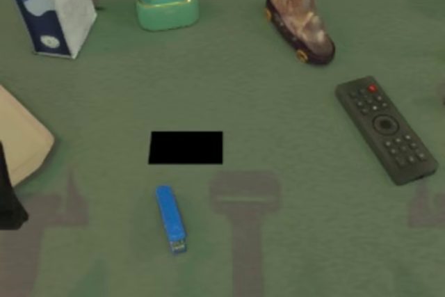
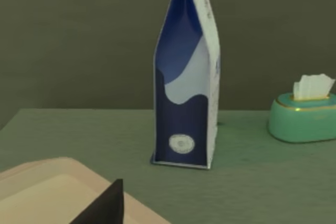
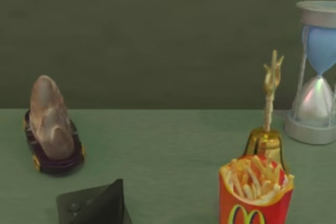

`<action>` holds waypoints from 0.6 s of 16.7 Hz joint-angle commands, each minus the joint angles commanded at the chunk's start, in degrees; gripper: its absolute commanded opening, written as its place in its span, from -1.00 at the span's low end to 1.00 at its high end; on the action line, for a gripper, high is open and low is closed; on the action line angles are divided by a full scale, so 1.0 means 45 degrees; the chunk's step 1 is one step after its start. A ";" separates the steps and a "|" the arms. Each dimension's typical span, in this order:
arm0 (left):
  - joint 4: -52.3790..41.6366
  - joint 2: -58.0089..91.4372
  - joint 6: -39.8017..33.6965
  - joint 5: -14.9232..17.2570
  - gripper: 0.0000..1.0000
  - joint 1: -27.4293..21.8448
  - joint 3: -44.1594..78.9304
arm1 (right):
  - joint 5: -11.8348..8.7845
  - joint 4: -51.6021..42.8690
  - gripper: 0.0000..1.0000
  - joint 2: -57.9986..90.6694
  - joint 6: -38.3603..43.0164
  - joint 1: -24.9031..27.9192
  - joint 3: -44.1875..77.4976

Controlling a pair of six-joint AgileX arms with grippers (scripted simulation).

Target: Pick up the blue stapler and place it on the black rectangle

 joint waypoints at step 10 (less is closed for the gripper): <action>-0.3271 0.4814 -0.2763 0.0012 1.00 -0.1818 0.4111 | 0.0000 0.0000 1.00 0.0000 0.0000 0.0000 0.0000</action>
